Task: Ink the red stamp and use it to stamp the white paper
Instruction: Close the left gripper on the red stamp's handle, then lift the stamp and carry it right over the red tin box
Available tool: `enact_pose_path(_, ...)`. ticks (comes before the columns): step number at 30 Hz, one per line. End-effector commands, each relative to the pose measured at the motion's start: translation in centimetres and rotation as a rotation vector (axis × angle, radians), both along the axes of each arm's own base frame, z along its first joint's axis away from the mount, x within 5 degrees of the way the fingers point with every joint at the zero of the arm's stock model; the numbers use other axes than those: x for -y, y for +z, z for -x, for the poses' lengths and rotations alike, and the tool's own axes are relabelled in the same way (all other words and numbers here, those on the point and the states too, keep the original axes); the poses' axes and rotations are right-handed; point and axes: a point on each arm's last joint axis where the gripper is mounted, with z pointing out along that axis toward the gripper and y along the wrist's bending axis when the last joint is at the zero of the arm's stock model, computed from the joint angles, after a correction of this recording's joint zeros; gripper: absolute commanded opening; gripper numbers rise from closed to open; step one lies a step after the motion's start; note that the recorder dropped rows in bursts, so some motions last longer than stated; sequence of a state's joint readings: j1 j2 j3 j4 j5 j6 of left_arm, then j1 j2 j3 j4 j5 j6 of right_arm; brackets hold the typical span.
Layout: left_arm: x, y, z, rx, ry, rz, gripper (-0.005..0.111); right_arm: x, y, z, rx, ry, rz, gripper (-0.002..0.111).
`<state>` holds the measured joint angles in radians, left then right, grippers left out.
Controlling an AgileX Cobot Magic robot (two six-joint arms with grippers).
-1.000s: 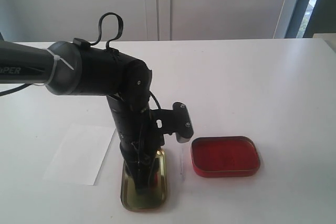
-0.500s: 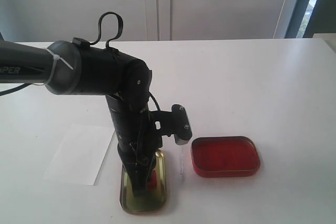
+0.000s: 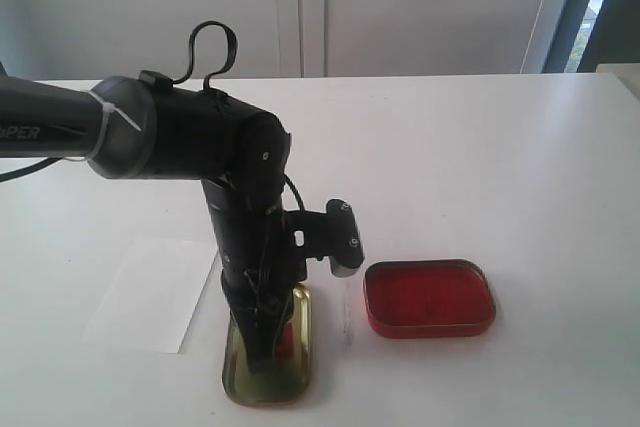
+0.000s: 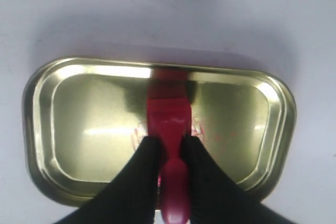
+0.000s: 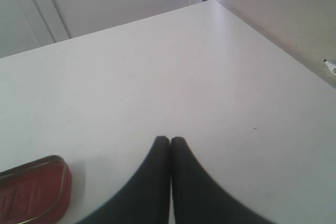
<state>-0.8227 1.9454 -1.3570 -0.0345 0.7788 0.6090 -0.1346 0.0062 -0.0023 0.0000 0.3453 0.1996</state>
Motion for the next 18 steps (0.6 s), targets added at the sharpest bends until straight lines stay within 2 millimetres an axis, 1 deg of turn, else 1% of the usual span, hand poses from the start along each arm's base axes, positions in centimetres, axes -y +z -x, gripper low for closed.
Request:
enact_pose_path(1, 0.1, 1.2, -0.3, -0.011, -0.009, -0.016, 0.000, 0.0, 0.0, 0.0, 0.007, -0.005, 0.001, 0.000)
enact_pose_path(15, 1.1, 4.1, -1.1, 0.014, -0.021, 0.008, 0.000, 0.0, 0.0, 0.0, 0.007, -0.005, 0.001, 0.000)
enact_pose_path(18, 1.9, 5.0, -0.9, 0.036, -0.034, 0.032, 0.000, 0.0, 0.0, 0.0, 0.007, -0.005, 0.001, 0.000)
